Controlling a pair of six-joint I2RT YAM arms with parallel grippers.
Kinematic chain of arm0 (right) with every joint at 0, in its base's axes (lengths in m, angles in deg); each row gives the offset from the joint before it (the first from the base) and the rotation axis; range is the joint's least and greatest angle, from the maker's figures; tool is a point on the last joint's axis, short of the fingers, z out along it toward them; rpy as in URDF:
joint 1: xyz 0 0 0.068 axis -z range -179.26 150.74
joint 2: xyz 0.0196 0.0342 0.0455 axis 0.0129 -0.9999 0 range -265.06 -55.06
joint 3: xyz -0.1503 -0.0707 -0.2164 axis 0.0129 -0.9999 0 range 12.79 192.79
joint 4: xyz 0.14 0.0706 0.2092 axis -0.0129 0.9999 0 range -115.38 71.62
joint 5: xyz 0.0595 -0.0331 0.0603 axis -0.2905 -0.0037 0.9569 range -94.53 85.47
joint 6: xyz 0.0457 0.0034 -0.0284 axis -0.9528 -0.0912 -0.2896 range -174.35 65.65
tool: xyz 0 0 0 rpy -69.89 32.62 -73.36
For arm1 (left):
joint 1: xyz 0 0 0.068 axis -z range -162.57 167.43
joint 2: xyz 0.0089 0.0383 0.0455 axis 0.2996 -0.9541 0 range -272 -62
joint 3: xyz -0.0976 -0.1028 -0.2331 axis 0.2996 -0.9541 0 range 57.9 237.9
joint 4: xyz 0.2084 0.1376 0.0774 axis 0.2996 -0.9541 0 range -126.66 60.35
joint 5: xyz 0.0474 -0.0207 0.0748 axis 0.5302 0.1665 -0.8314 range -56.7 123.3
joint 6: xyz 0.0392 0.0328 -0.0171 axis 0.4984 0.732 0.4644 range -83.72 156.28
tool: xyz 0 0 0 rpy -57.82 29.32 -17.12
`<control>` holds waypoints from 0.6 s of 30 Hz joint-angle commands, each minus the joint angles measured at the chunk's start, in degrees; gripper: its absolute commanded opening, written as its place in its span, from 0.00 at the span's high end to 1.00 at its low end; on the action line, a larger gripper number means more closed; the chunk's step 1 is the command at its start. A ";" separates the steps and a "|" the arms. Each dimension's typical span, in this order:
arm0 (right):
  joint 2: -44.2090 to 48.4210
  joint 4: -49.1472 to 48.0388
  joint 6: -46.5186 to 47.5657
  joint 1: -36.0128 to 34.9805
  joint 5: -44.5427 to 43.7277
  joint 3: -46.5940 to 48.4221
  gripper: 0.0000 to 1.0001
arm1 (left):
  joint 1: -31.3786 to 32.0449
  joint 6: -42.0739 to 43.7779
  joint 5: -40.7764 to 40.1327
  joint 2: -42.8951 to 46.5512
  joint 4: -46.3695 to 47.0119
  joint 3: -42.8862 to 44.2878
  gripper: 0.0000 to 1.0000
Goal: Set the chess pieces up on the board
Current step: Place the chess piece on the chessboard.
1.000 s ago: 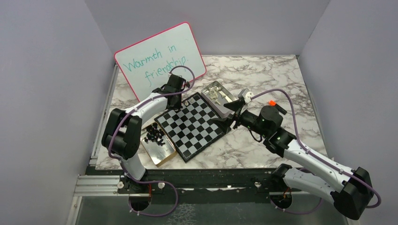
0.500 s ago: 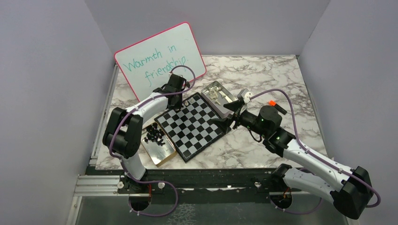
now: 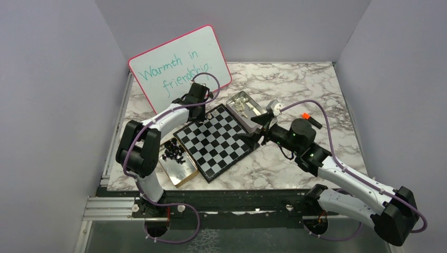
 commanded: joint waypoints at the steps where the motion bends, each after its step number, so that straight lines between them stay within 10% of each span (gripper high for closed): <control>1: 0.82 0.46 0.53 -0.43 0.48 0.78 0.00 | 0.19 0.39 1.57 -0.88 1.39 1.62 0.84; 18: 0.61 0.51 0.56 -0.43 0.51 0.61 0.00 | 0.27 0.02 -0.48 0.73 -0.45 0.58 0.84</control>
